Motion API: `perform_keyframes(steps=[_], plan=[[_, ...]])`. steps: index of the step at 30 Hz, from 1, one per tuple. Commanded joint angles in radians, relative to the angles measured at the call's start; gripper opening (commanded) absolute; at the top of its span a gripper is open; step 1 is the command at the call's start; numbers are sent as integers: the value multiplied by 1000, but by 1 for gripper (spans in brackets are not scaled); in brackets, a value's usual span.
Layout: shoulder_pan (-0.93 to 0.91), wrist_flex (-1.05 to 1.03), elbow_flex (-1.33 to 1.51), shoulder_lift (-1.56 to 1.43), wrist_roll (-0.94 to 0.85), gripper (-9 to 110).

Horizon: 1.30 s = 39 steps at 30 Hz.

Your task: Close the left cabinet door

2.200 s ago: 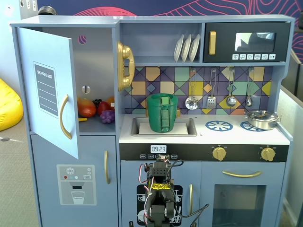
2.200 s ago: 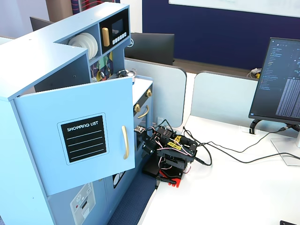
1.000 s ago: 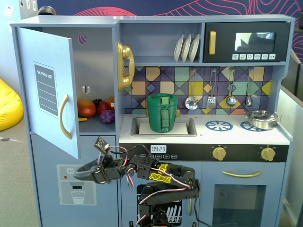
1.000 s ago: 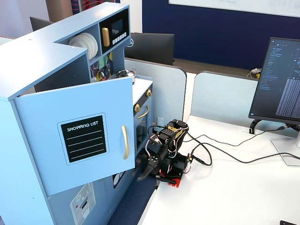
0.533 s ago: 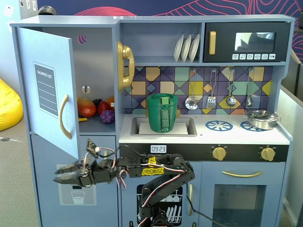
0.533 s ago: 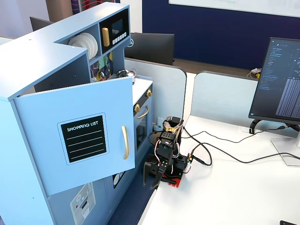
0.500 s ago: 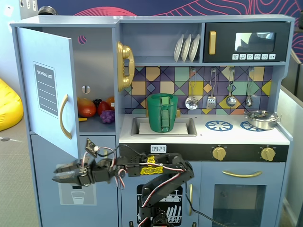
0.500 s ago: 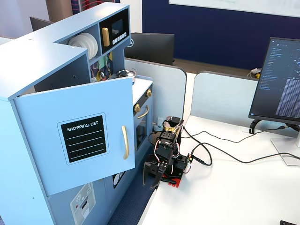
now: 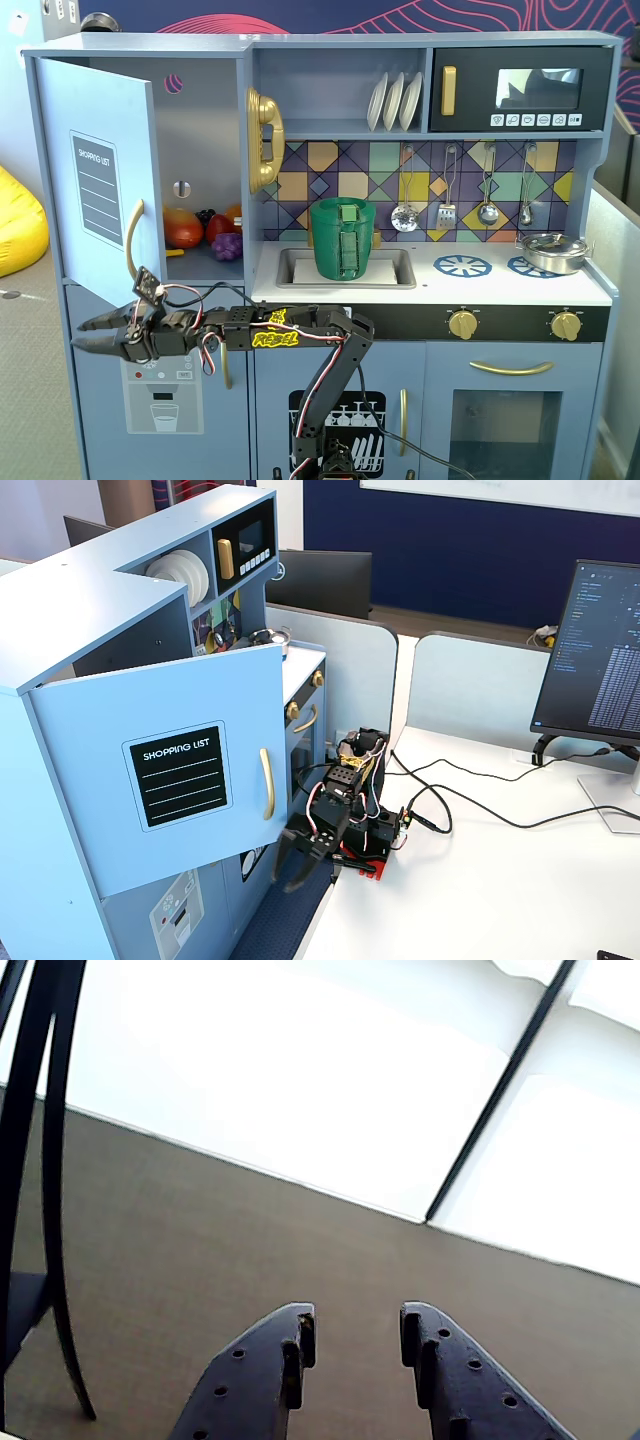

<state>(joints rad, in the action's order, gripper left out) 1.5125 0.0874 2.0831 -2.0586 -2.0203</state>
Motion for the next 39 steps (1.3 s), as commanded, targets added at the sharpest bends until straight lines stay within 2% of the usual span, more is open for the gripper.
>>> perform_keyframes(steps=[1,8,21,39], plan=[[-103,46,-72,-21,6,0],[-227,52,-46,-71,-12,0],[-575,81,-51,-86,21,0],[-660,83,-6,-126,44,0]])
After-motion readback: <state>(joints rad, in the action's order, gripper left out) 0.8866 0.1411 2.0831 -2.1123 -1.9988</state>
